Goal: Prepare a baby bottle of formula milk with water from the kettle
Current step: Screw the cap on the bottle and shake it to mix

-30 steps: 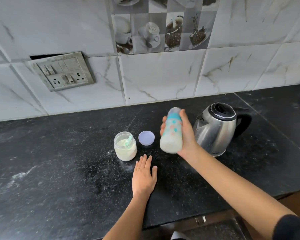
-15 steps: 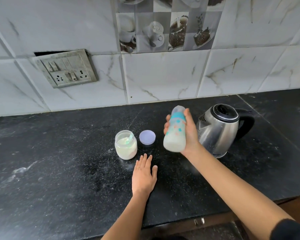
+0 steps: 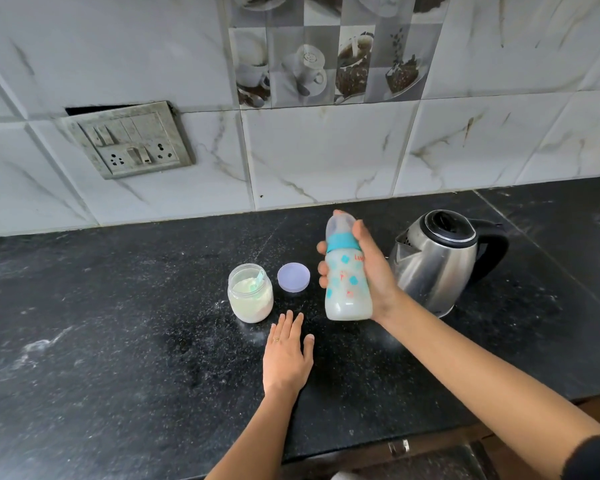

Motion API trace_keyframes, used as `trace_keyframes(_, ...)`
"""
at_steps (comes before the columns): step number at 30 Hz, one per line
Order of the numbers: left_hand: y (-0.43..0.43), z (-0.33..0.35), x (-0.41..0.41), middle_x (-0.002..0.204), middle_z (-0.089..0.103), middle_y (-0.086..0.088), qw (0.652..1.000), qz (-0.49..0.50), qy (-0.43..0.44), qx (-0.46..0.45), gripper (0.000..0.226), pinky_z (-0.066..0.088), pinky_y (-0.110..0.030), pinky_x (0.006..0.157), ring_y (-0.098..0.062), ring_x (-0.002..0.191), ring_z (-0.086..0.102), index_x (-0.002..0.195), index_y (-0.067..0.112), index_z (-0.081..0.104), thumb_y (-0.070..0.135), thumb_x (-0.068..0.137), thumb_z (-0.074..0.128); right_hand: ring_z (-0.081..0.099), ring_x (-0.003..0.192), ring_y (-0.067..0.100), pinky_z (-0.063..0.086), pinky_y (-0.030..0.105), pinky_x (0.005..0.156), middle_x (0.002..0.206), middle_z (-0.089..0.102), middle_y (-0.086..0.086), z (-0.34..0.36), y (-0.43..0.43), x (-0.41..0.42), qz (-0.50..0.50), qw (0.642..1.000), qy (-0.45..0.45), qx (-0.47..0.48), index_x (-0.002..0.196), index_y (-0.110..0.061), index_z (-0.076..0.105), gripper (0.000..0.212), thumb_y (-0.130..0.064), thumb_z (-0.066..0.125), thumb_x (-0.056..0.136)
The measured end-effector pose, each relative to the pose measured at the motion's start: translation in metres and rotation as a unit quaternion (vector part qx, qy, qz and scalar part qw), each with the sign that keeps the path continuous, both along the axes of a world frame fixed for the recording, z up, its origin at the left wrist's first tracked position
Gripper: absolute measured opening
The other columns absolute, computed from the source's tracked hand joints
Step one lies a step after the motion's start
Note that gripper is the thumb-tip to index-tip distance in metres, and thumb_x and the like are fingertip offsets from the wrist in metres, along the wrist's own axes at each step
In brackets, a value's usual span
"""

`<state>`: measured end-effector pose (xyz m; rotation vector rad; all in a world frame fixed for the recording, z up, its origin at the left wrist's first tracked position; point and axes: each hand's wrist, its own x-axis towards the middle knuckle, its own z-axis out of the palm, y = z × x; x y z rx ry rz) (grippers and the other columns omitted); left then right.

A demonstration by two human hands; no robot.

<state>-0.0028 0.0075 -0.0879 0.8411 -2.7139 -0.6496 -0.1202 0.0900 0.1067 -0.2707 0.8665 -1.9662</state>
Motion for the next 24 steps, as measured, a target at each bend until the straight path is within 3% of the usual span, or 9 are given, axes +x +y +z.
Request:
trace_keyframes(5,0.000,0.000,0.000,0.159,0.017,0.002,1.000,0.001,0.005,-0.001,0.053,-0.007,-0.023,0.117,-0.010,0.147,0.006,0.151,0.022,0.024,0.042,0.101,0.028,0.060,0.052,0.015,0.052,0.023,0.048,0.077,0.060,0.002,0.009,-0.004,-0.019,-0.064,0.992,-0.100,-0.044,0.086,-0.010,0.061,0.049,-0.058,0.048,0.088)
trace_keyframes(10,-0.001,0.001,0.000,0.159,0.016,0.001,1.000,-0.004,0.001,-0.001,0.053,-0.007,-0.024,0.117,-0.011,0.147,0.005,0.151,0.021,0.023,0.040,0.102,0.028,0.058,0.053,0.018,0.051,0.026,0.049,0.079,0.060,0.004,-0.002,0.002,0.008,0.012,1.000,-0.011,-0.009,0.091,-0.020,0.070,0.042,-0.055,0.048,0.084)
trace_keyframes(14,0.000,0.002,0.000,0.159,0.018,0.001,1.000,-0.002,0.010,0.005,0.053,-0.007,-0.023,0.116,-0.011,0.147,0.007,0.150,0.021,0.025,0.040,0.102,0.029,0.060,0.051,0.015,0.052,0.023,0.048,0.075,0.061,0.002,0.007,-0.005,-0.014,-0.052,0.993,-0.099,-0.046,0.084,-0.011,0.060,0.049,-0.058,0.048,0.086)
trace_keyframes(19,-0.001,0.001,0.001,0.158,0.020,0.001,1.000,-0.004,0.017,0.007,0.052,-0.006,-0.022,0.116,-0.011,0.147,0.009,0.150,0.020,0.027,0.040,0.101,0.030,0.059,0.056,0.020,0.051,0.029,0.052,0.083,0.062,0.006,-0.004,0.000,0.005,0.036,0.998,0.058,-0.011,0.117,-0.026,0.052,0.043,-0.054,0.048,0.084)
trace_keyframes(24,-0.001,0.002,0.002,0.158,0.019,0.001,1.000,-0.006,0.013,0.001,0.054,-0.008,-0.021,0.115,-0.011,0.147,0.008,0.150,0.021,0.027,0.042,0.101,0.025,0.059,0.053,0.016,0.051,0.025,0.049,0.077,0.061,0.003,0.005,-0.006,-0.012,-0.020,0.998,-0.046,-0.046,0.085,-0.012,0.066,0.043,-0.053,0.058,0.079)
